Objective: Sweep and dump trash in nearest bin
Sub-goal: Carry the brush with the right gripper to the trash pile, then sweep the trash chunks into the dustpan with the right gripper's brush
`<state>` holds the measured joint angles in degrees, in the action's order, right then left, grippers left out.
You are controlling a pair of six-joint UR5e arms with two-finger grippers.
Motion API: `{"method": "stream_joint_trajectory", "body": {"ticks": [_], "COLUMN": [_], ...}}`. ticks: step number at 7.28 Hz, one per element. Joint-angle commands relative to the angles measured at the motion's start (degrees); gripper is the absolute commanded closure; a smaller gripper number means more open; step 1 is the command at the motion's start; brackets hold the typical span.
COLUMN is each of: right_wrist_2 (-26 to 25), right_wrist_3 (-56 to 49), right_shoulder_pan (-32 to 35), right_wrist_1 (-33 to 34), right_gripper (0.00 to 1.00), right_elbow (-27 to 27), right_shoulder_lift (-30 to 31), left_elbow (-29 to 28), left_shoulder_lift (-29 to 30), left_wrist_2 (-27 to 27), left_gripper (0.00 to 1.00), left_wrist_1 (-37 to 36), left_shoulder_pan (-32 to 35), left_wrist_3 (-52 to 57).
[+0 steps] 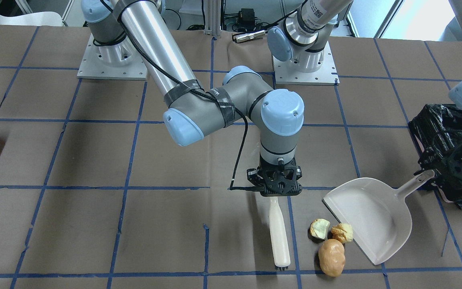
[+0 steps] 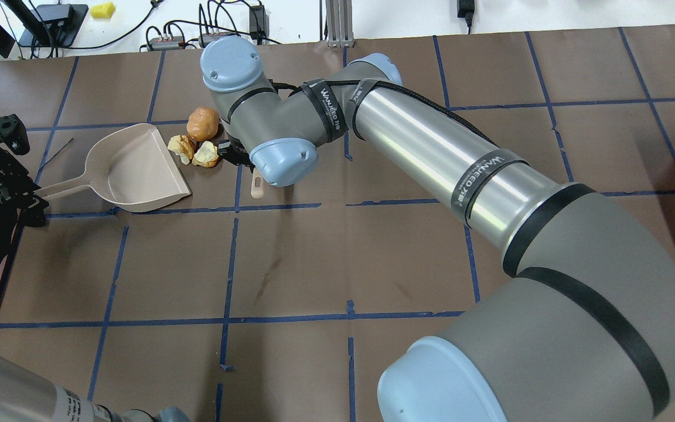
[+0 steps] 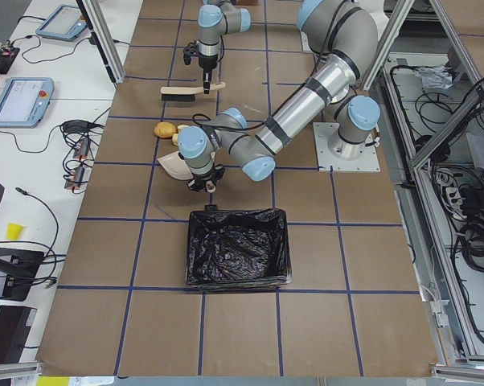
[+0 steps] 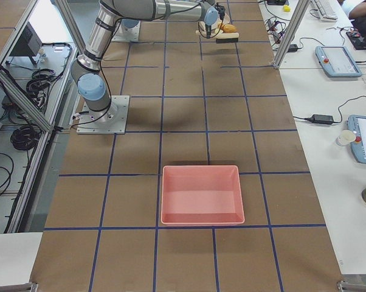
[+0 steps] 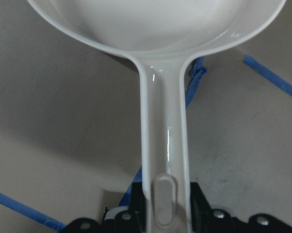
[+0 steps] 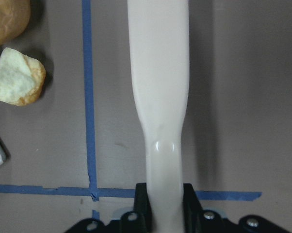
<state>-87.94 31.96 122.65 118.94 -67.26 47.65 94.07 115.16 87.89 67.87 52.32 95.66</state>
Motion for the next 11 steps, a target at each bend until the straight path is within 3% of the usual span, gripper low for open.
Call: {"method": "stream_joint_trajectory", "body": {"ticks": [1,3,11], "right_wrist_2": [0.8,1.2,0.3], "right_wrist_3": [0.0,0.0,-3.7], "right_shoulder_pan": [2.1,3.6,1.0], "right_wrist_1": [0.0,-0.1,0.8], "right_gripper": [0.92,0.92,0.91], "right_elbow": [5.4,7.7,8.3], "right_shoulder_lift": [-4.5,-6.5,-7.7], "left_elbow": [0.1,0.4,0.5], "left_shoulder_lift": [-0.2,-0.8,-0.6], "left_wrist_2": [0.1,1.5,1.5], "left_gripper": [0.93,0.93,0.93], "left_wrist_1": [0.2,0.0,0.0], "left_shoulder_pan": [1.3,2.5,2.5], "left_wrist_3": [-0.2,-0.2,-0.3]}}
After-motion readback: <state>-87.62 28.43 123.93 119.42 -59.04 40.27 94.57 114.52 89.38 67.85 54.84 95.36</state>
